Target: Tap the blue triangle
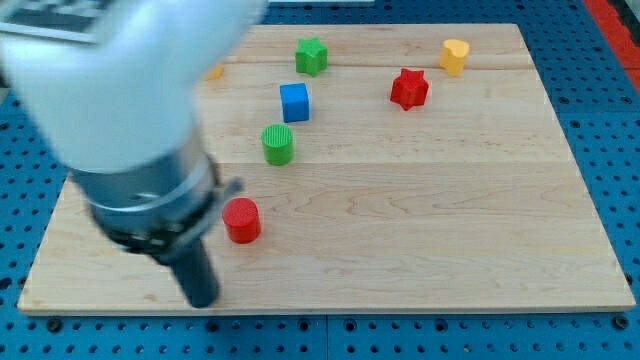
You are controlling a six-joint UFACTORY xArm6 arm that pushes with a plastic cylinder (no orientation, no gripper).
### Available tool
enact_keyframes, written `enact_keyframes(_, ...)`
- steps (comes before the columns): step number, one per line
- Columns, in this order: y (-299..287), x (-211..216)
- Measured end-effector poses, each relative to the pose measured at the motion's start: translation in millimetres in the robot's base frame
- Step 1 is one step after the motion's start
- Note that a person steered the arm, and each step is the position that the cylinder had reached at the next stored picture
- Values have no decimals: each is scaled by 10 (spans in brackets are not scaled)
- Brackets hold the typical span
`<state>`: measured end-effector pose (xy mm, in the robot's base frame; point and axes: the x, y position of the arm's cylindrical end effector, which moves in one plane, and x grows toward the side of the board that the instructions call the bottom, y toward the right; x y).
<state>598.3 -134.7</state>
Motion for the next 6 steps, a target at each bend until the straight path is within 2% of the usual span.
enact_keyframes(1,-209,-270)
enact_keyframes(3,-375,-334)
enact_keyframes(5,-1068,-449)
enact_keyframes(6,-1155,-855)
